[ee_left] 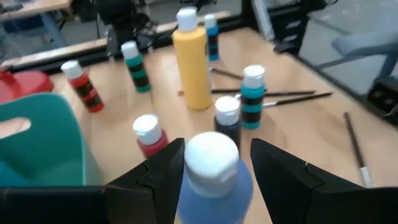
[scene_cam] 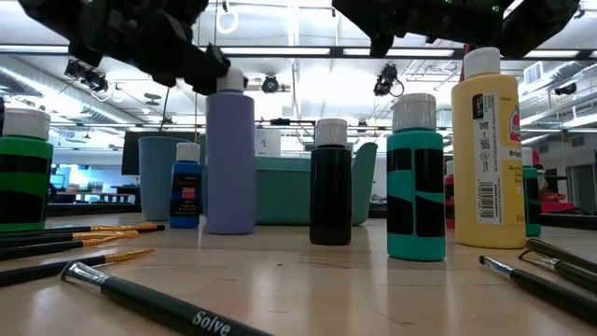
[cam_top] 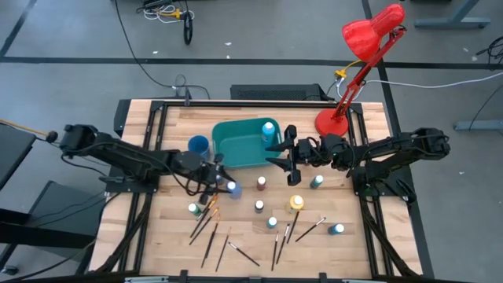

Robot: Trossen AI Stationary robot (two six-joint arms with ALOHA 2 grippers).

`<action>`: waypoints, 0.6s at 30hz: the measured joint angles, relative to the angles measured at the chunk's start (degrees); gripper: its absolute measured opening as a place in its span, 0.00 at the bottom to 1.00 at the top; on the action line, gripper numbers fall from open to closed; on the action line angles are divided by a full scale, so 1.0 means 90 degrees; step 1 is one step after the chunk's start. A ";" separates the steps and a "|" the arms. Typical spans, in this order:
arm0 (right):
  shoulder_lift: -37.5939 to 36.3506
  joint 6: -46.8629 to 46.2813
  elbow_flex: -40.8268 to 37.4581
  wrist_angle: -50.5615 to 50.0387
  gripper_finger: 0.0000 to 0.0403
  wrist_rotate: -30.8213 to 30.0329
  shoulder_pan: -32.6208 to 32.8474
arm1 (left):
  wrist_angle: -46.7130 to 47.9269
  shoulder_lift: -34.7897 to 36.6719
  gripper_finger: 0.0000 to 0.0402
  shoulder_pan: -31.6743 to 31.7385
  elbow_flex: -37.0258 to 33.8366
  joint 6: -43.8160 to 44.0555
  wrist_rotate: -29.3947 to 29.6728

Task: Pick & Place Paint Supplies
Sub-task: Put the large violet paint bottle into the green bin

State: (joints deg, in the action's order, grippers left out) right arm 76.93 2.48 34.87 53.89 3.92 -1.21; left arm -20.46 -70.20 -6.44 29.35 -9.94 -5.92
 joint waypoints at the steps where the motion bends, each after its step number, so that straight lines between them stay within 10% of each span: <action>1: 0.0000 0.0000 0.0000 0.0000 0.37 -0.0002 -0.0002 | 0.0107 -0.0036 0.48 0.0000 0.0055 -0.0021 0.0130; 18: 0.0000 0.0002 0.0002 0.0006 0.37 -0.0002 -0.0002 | 0.0304 -0.0038 0.48 0.0000 0.0162 -0.0098 0.0236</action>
State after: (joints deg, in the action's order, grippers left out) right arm 76.93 2.49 34.89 53.94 3.90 -1.23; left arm -17.73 -70.54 -6.44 30.81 -10.82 -3.79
